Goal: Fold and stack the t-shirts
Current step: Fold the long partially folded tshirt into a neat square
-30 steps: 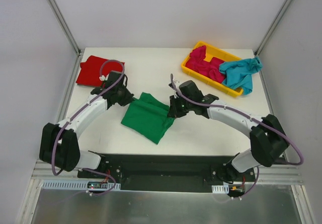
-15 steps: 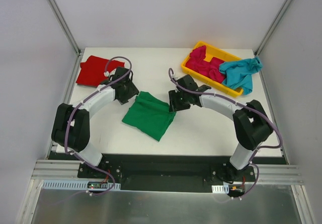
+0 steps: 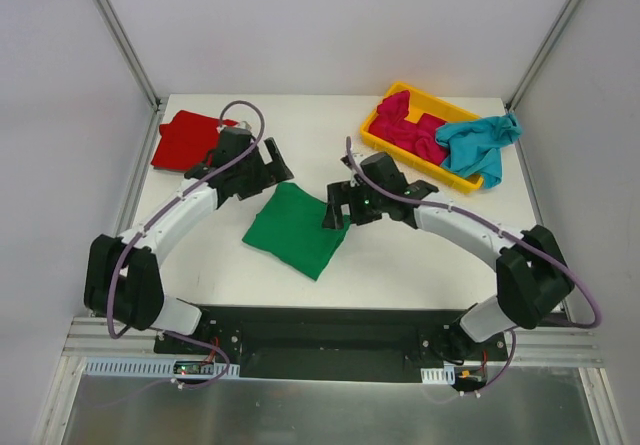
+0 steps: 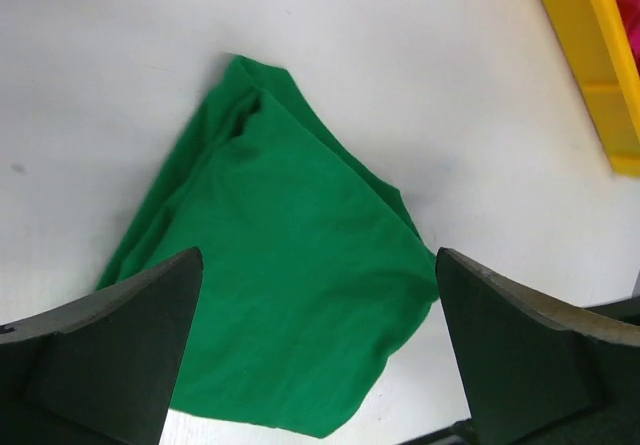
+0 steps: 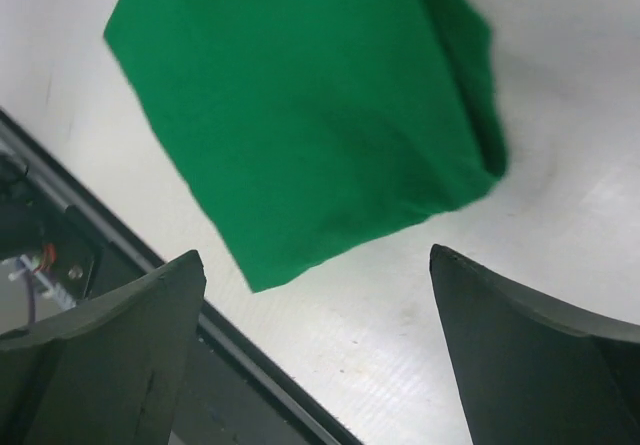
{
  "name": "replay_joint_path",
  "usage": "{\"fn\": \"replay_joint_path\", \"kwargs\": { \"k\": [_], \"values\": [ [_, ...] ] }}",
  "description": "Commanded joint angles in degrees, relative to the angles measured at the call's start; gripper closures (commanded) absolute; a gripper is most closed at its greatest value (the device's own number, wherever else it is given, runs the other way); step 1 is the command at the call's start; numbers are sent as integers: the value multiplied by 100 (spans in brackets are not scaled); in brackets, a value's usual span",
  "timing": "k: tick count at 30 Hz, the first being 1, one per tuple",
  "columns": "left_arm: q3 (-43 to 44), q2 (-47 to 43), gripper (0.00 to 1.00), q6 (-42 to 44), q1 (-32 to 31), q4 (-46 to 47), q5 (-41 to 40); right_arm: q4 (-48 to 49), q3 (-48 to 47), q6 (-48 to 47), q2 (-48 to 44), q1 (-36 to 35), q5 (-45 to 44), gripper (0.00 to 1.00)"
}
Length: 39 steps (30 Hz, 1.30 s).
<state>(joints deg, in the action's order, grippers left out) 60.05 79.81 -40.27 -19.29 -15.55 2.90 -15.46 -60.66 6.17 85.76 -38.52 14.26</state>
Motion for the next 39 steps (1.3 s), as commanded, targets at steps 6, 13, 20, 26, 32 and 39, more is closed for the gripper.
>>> {"fn": "replay_joint_path", "kwargs": {
  "k": [6, 13, 20, 26, 32, 39],
  "values": [
    [270, 1448, 1, 521, -154, 351, 1056, 633, -577, 227, 1319, -261, 641, 4],
    [-352, 1565, 1, -111, -163, 369, 529, 52, -1254, -520, 2286, 29, 226, 4],
    [-1215, 765, 1, -859, -268, 395, 80, -167, -1992, -1118, 2868, 222, 612, 4],
    [-1259, -280, 1, -702, -295, 308, -43, -702, -2003, -1277, 1790, 222, 166, 4],
    [-1724, -1371, 1, -403, -286, -176, -649, -809, -563, -224, -459, 284, -1896, 4],
    [-1989, -1091, 1, -306, -14, -159, -606, -870, 1476, 551, -2447, 582, -3606, 4]
  ]
}}
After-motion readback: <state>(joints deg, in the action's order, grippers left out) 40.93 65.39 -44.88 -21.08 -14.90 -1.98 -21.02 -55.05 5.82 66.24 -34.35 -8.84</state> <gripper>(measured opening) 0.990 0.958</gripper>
